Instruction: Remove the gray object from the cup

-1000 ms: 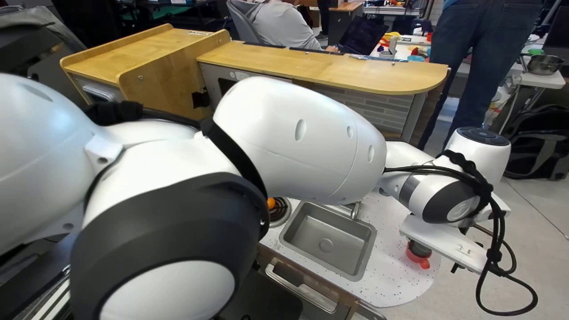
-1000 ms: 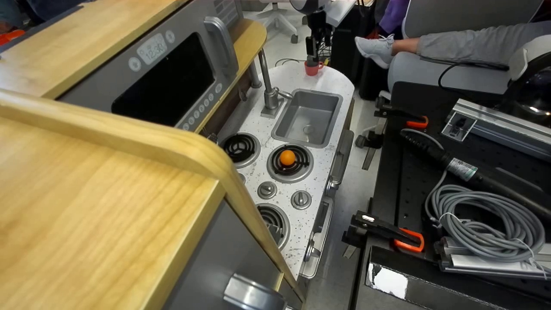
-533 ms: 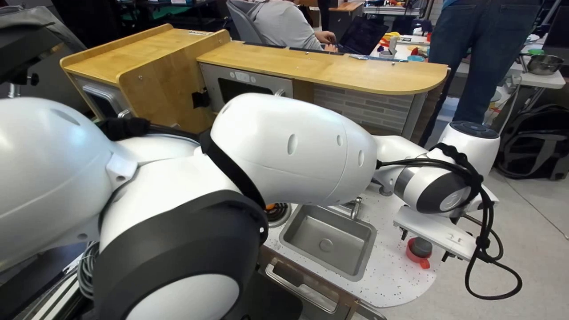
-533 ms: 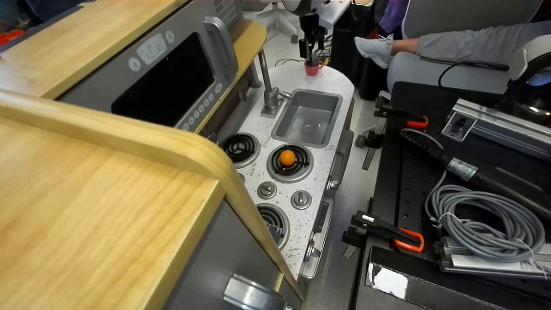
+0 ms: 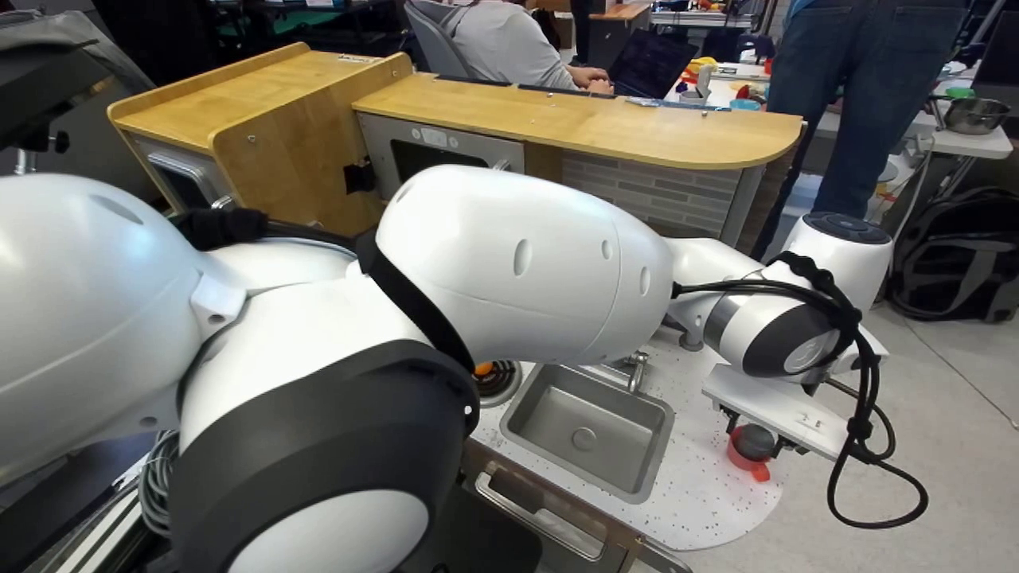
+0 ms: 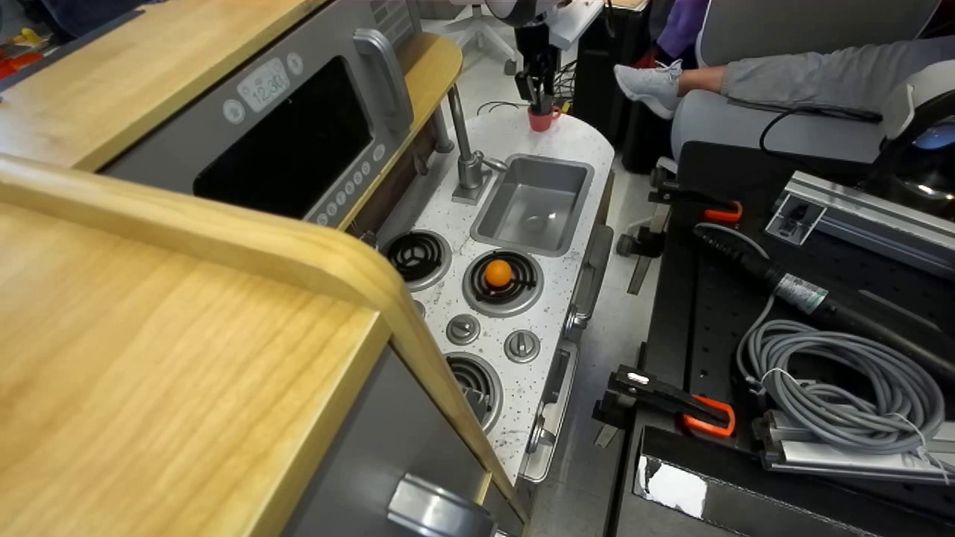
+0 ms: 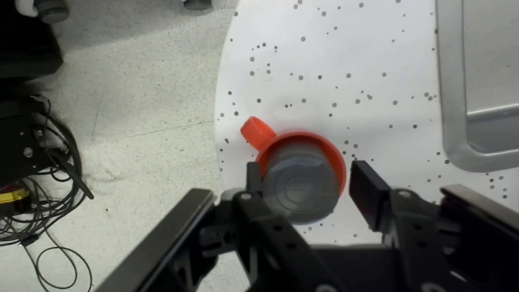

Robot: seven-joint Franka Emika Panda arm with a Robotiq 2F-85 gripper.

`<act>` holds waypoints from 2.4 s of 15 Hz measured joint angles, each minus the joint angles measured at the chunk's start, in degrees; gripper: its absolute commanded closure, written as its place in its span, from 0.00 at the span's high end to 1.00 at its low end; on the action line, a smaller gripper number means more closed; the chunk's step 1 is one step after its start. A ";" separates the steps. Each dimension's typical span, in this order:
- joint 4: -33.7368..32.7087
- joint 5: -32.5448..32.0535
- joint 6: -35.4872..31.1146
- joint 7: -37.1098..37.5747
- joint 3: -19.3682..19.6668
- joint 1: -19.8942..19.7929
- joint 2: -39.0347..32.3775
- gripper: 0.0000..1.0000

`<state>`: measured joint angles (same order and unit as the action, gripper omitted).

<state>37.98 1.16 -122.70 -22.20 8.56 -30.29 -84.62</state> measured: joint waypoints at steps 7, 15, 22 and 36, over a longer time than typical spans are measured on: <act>-0.17 -0.35 0.00 -0.04 0.00 0.04 0.02 0.22; -4.91 -0.83 6.79 -2.25 -2.47 0.33 0.21 0.22; -11.38 -0.76 22.81 -3.02 -4.01 -0.46 0.59 0.22; -1.93 -2.49 11.88 -4.77 -3.80 -2.41 0.08 0.22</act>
<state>36.05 -1.33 -110.82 -26.97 4.76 -32.69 -84.54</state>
